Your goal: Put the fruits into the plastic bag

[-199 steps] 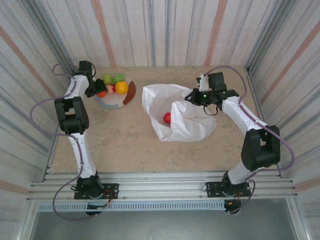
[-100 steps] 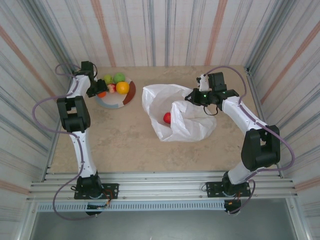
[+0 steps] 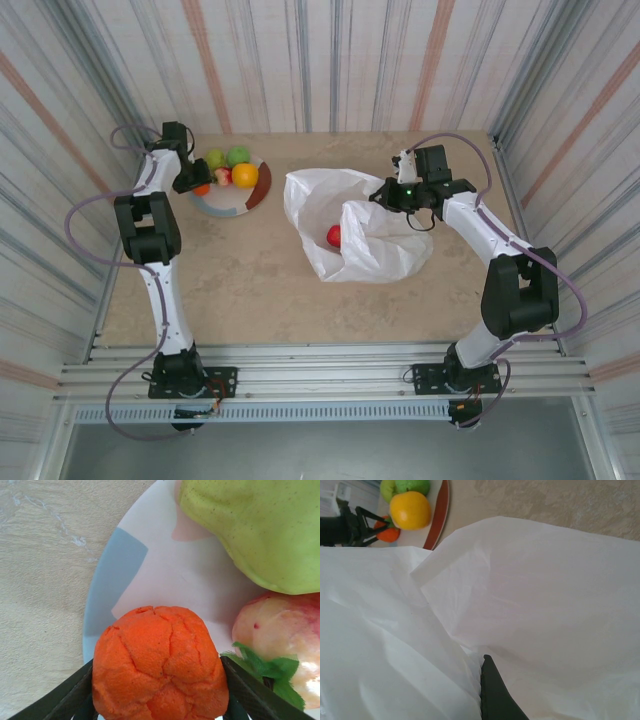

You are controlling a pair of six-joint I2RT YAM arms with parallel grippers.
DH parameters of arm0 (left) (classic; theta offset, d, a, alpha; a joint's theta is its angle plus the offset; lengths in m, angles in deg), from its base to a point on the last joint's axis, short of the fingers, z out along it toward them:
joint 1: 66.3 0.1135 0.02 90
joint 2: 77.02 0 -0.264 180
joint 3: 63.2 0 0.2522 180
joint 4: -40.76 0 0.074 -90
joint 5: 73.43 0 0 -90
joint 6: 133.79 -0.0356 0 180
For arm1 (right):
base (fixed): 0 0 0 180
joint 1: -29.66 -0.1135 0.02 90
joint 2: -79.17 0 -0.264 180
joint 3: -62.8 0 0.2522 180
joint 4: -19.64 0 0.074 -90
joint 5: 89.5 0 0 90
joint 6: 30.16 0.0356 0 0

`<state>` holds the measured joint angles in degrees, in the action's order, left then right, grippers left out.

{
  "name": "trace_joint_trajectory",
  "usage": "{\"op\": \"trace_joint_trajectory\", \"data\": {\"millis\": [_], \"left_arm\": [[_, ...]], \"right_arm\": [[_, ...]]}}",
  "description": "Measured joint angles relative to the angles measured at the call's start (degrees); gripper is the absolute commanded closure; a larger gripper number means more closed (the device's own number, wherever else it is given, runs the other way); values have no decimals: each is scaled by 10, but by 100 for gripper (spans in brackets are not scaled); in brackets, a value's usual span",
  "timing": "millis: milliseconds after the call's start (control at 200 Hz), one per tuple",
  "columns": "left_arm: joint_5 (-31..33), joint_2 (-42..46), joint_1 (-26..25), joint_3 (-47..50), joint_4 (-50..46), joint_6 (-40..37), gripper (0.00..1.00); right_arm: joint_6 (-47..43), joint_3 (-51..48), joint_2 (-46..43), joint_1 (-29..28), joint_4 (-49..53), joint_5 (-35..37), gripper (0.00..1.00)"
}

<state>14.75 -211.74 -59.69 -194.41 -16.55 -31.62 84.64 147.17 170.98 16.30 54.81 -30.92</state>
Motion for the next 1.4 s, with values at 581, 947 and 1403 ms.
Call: {"op": "trace_joint_trajectory", "data": {"millis": [581, 947, 1403], "left_arm": [[-22, 543, -107, 427, 141, 62, 43], [-68, 769, -363, 492, 190, 47, 45], [-24, 600, -542, 514, 216, 24, 44]], "right_arm": [[0, 0, 5, 0, -3, -8, 100], [0, 0, 8, 0, -3, -12, 100], [0, 0, 8, 0, 0, -15, 100]]}}
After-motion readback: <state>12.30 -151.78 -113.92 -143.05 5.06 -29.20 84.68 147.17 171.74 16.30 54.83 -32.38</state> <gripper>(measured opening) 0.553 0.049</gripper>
